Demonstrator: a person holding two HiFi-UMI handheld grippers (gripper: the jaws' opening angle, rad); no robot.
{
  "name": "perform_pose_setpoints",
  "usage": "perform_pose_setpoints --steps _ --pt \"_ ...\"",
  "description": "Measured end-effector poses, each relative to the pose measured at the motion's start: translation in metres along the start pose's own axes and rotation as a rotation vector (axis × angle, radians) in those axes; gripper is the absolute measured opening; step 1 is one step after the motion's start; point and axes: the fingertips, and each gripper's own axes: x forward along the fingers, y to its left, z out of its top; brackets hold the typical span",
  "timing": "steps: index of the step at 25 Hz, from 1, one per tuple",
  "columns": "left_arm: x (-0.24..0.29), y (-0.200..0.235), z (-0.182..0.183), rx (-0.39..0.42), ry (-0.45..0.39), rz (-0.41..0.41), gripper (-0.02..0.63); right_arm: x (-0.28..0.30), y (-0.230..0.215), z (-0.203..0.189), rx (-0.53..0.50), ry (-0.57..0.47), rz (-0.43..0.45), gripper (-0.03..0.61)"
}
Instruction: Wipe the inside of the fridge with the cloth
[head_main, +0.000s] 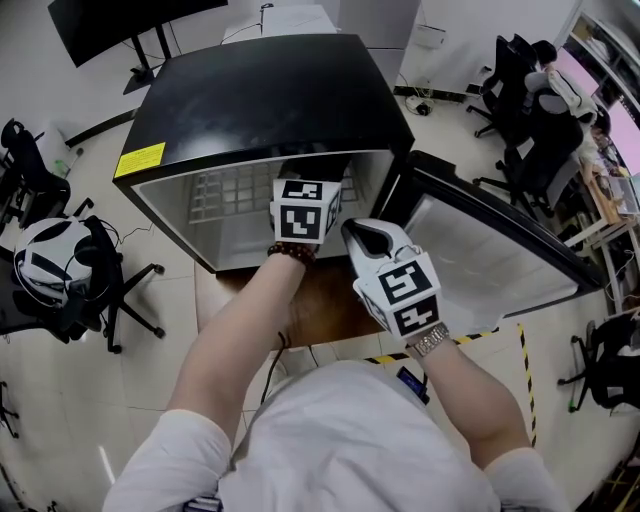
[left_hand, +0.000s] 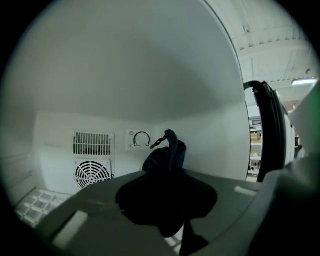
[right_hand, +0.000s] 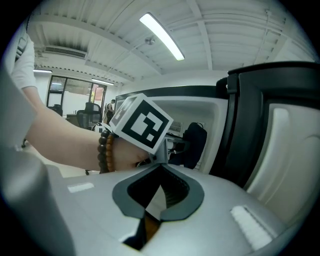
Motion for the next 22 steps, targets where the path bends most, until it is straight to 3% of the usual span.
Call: perform_pose_setpoints --steps 14,22 --pt "0.037 0.019 -0.001 -0.027 0.031 0.016 0.071 0.002 -0.004 -0.005 0.012 0.012 -0.003 0.002" --pt "0.051 -0.004 0.005 -0.016 0.017 -0.127 0.067 -0.001 -0.008 -0.009 0.026 0.016 -0.01 0.002"
